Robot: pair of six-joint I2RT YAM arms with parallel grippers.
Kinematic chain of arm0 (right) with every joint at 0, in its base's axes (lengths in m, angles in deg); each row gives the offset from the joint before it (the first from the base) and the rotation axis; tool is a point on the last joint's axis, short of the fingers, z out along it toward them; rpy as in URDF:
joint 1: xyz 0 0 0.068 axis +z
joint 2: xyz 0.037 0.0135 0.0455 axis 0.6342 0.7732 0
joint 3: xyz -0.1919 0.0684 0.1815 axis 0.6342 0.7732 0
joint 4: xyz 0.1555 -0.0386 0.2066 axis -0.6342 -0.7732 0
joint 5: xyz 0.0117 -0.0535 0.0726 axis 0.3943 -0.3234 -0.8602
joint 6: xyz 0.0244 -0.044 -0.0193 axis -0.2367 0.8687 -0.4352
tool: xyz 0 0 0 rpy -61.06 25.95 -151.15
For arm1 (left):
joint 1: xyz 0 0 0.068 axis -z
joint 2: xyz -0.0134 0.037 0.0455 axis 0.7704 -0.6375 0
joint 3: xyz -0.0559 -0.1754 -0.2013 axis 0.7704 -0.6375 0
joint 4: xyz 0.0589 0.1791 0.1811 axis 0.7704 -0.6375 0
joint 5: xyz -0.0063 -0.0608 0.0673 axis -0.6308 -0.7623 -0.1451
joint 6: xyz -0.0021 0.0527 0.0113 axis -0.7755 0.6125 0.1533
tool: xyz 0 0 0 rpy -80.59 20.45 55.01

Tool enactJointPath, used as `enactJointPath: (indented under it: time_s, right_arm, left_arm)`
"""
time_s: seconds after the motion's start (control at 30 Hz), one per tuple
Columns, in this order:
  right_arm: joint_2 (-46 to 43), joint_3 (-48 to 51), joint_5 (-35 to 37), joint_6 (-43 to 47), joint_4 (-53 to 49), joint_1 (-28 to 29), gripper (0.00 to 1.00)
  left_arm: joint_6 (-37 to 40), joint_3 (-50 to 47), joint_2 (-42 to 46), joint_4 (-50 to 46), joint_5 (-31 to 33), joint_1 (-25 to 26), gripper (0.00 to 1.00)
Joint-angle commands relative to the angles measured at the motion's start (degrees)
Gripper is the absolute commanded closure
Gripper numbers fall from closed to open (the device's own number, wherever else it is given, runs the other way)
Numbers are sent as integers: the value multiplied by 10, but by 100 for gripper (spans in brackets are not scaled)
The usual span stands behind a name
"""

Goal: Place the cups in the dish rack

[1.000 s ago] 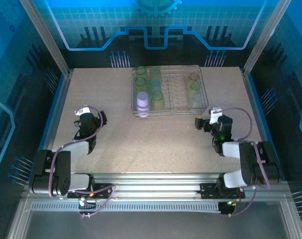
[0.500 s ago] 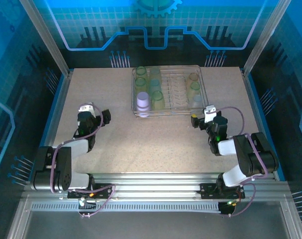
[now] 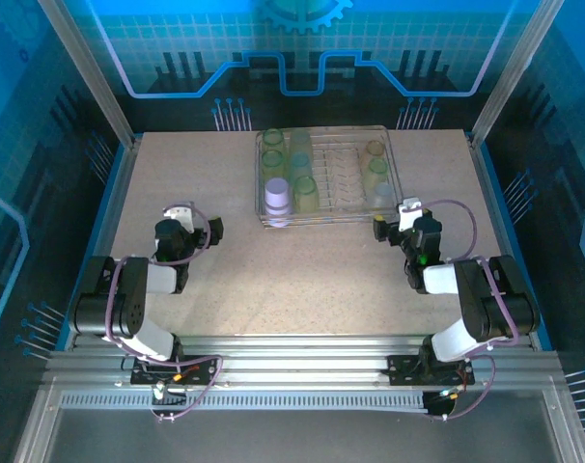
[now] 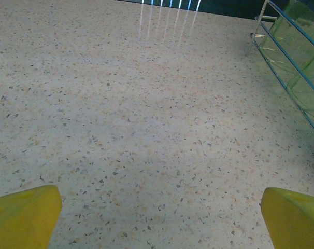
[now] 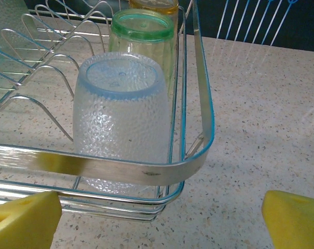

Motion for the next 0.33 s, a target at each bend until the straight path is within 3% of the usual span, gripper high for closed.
enactJointPath:
  time_s: [0.0, 0.3]
  right_arm:
    - [2, -11, 5, -7, 0, -6, 0]
    - [1, -8, -25, 10, 3, -4, 0]
  left_arm:
    - [25, 15, 3, 14, 34, 21, 1]
    - [31, 18, 3, 9, 40, 27, 1]
